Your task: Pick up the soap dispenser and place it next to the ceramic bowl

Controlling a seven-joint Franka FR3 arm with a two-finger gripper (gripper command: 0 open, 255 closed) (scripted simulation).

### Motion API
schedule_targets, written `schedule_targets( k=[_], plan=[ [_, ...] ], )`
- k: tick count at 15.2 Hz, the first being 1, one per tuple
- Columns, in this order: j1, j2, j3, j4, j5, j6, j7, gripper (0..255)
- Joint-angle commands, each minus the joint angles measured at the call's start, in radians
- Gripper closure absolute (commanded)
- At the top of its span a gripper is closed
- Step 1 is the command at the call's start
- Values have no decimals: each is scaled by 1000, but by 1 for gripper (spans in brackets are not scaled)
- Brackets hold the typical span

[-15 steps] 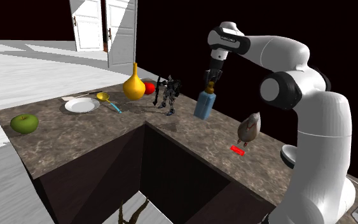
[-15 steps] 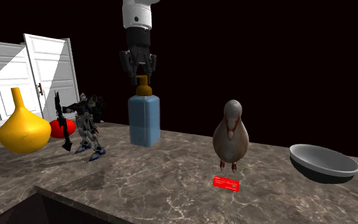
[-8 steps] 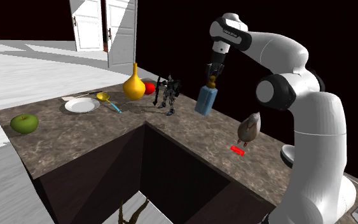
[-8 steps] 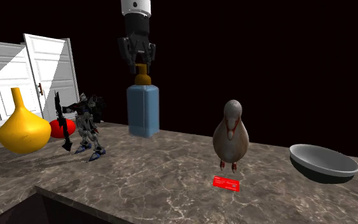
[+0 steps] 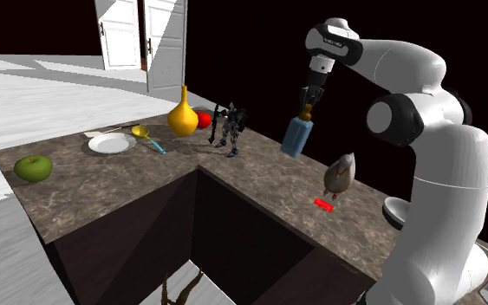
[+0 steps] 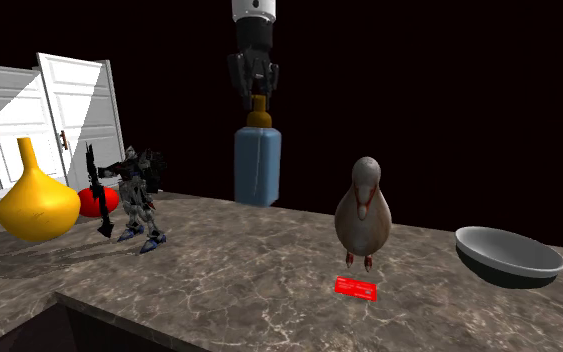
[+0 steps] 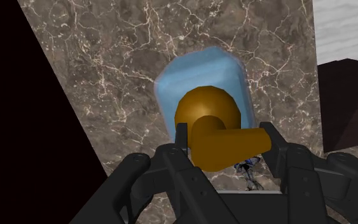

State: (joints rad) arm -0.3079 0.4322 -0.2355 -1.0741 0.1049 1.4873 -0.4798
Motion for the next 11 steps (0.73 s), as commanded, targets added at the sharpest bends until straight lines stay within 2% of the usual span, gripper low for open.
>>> schedule_targets(
  k=[1, 6, 11],
  plan=[
    [-18, -52, -12, -84, -6, 32, -39, 255],
    [-79, -111, -45, -173, -11, 60, -140, 255],
    [-147, -138, -81, -215, -9, 72, -245, 255]
  ],
)
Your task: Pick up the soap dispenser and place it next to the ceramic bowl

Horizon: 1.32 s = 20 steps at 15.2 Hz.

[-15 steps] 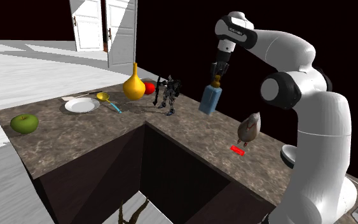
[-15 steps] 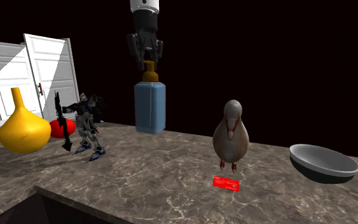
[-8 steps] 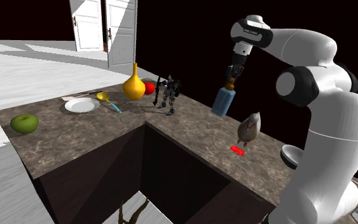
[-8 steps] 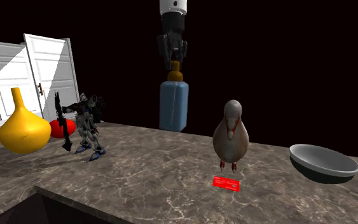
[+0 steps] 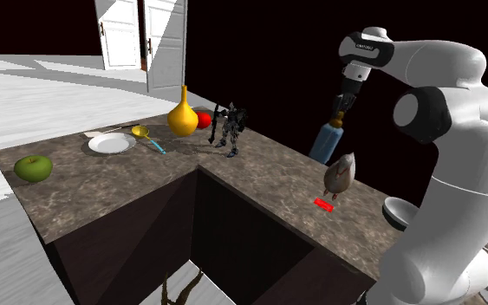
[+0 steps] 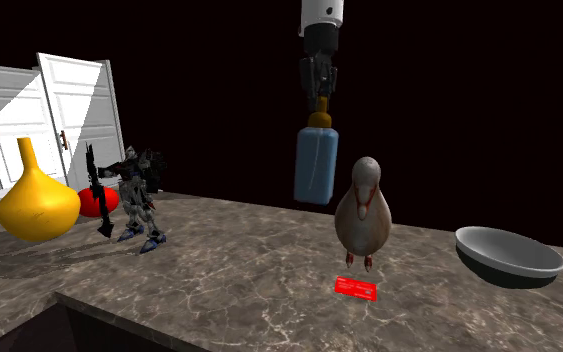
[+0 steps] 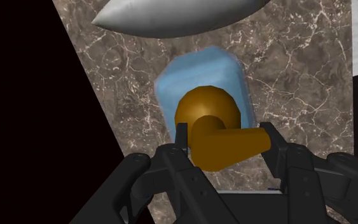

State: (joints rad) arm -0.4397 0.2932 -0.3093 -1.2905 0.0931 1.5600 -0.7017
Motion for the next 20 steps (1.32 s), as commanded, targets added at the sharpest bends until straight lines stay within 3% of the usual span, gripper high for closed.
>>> schedule_targets(
  k=[1, 11, 20],
  plan=[
    [-29, -1, -14, -2, 4, 0, -44, 255],
    [-190, 44, -86, 53, 37, -21, -267, 255],
    [-389, 199, -127, 277, 110, -104, -462, 255]
  ],
)
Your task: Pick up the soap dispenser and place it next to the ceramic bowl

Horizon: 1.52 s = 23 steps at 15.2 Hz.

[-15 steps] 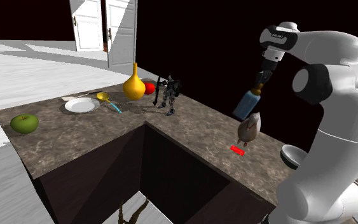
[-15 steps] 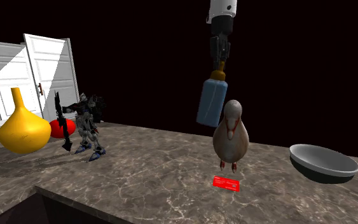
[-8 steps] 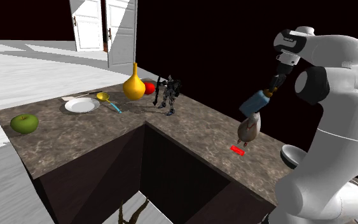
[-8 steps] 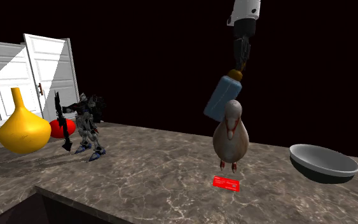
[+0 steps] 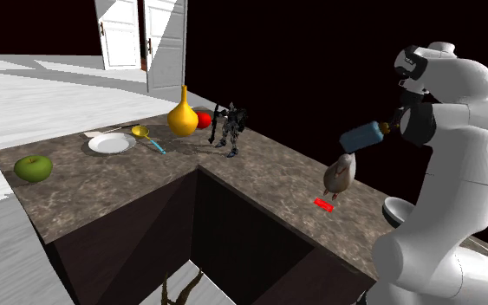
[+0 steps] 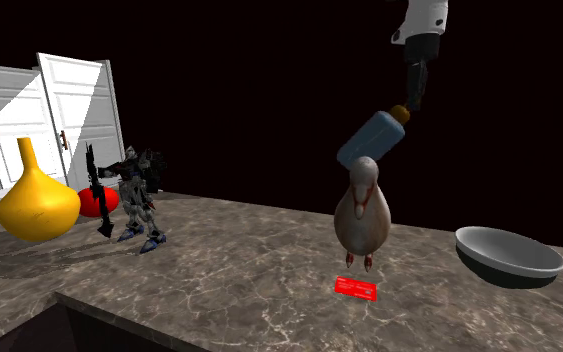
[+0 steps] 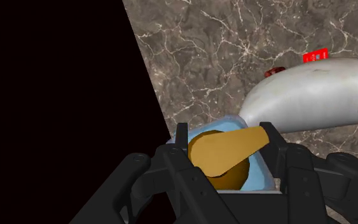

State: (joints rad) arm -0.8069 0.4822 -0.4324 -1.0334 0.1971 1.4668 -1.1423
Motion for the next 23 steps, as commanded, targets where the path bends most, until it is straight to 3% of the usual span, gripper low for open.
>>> schedule_targets(
  k=[1, 5, 12, 23],
  plan=[
    [-50, 37, -6, 62, 17, -27, -41, 255],
    [-183, 183, 1, 308, 70, -125, -103, 255],
    [-117, 91, -13, 47, 39, 38, -116, 255],
    [-73, 46, -16, -180, 24, 216, -126, 255]
  ],
)
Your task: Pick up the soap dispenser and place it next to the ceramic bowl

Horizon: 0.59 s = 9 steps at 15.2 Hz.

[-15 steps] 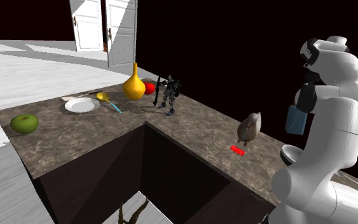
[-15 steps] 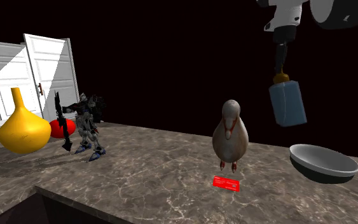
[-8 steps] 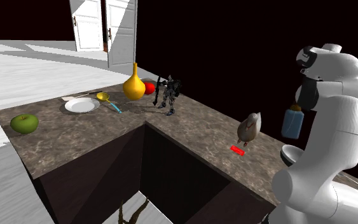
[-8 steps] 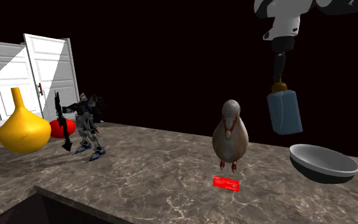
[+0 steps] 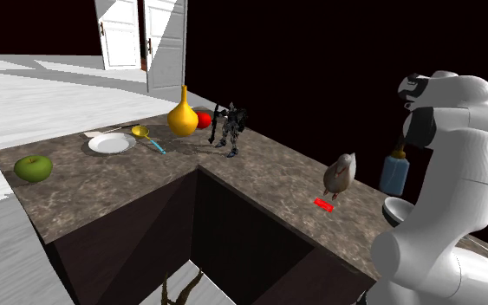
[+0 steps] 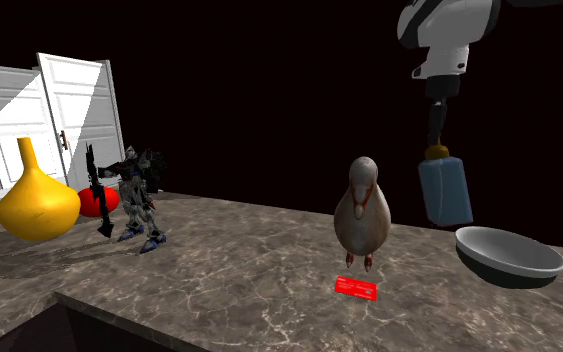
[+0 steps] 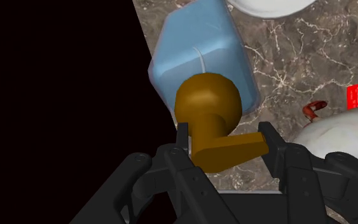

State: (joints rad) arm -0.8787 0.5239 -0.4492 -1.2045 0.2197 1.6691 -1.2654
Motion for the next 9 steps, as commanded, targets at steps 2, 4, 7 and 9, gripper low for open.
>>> schedule_targets(
  k=[2, 4, 7, 9],
  plan=[
    [4, 2, 1, -40, 1, 42, -4, 255],
    [8, 1, 1, -69, 2, 70, -6, 255],
    [13, 1, 3, -109, 3, 110, -9, 255],
    [15, 3, 4, -131, 5, 133, -11, 255]
  ],
)
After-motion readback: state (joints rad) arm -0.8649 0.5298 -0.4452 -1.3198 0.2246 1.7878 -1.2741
